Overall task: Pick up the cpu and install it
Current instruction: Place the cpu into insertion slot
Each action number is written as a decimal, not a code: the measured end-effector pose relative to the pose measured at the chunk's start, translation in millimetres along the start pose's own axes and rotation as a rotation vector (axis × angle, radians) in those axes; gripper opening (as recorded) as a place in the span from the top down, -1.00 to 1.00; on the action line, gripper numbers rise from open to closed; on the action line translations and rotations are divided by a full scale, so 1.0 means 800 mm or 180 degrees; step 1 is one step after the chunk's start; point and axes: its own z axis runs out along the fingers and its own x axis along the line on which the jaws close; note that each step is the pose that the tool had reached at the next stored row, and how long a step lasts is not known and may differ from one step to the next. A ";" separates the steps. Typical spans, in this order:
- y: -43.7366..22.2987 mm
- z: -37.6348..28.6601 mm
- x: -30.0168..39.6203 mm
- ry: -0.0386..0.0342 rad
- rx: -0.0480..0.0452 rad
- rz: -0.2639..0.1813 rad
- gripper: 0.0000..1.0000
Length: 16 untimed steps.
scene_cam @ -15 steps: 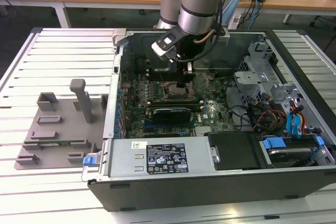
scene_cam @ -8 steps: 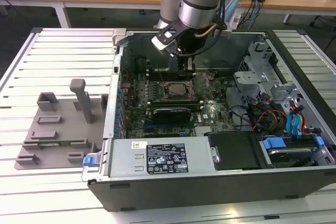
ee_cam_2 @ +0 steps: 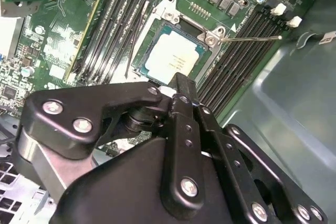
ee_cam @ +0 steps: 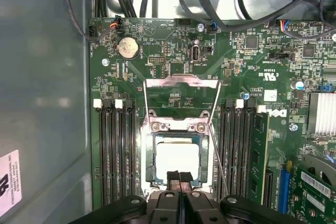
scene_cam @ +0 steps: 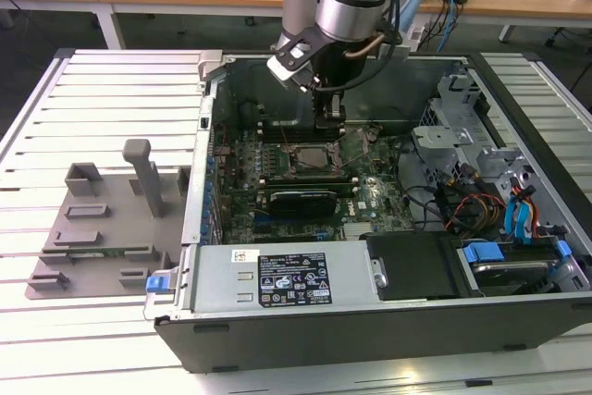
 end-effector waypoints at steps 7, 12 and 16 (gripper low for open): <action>-0.0037 -0.0447 0.0003 0.0000 0.0000 0.0000 0.79; -0.0051 -0.0606 0.0004 0.0002 0.0000 0.0000 0.79; -0.0051 -0.0606 0.0004 0.0002 0.0000 0.0000 0.79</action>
